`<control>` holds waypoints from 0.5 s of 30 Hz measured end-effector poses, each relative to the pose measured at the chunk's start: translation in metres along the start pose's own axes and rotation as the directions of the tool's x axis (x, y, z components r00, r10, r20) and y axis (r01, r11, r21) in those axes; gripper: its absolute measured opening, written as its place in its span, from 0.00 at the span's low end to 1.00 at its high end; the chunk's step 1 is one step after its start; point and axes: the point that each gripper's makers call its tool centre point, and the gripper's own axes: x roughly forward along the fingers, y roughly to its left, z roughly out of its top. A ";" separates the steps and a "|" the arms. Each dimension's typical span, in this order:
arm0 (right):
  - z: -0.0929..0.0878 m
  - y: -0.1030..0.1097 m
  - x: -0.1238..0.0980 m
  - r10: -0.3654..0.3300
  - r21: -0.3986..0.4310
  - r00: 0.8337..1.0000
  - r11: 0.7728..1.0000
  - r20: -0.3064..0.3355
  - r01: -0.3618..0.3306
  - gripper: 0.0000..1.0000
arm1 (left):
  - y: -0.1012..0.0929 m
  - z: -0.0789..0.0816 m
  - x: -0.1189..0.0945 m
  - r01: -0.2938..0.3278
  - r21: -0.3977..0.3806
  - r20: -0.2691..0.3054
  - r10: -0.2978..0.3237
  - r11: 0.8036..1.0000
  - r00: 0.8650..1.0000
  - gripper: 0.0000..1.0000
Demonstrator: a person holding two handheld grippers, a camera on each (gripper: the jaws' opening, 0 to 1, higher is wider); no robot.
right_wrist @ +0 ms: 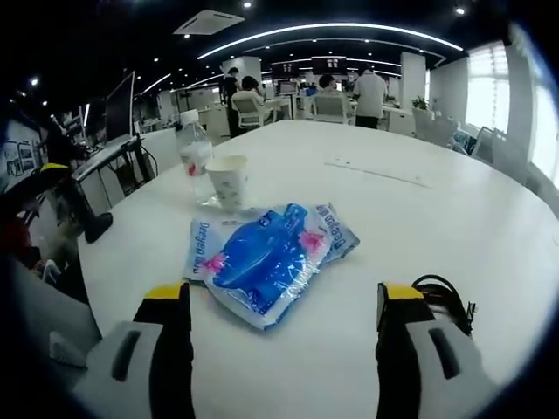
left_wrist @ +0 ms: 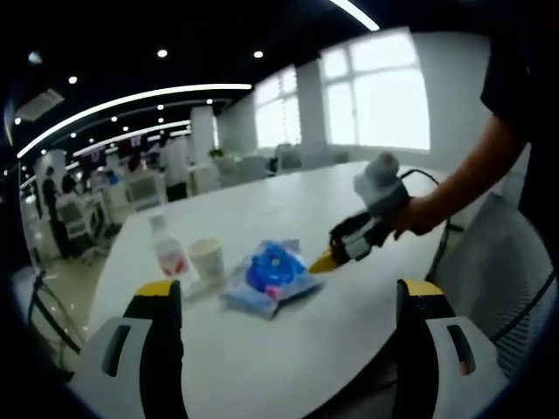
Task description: Arrange the tabletop items into an orderly group along one side of the table until the central work area is clear of visible clutter.
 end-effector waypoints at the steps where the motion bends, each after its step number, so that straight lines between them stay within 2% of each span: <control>1: 0.001 0.002 0.001 0.003 0.000 1.000 1.000 0.002 -0.003 0.85 | 0.001 0.000 0.000 -0.002 -0.007 -0.001 0.002 1.000 1.000 1.00; 15: 0.002 0.013 0.020 0.022 0.014 1.000 1.000 -0.022 -0.021 0.74 | 0.003 -0.002 0.000 -0.009 -0.017 0.001 0.009 1.000 1.000 1.00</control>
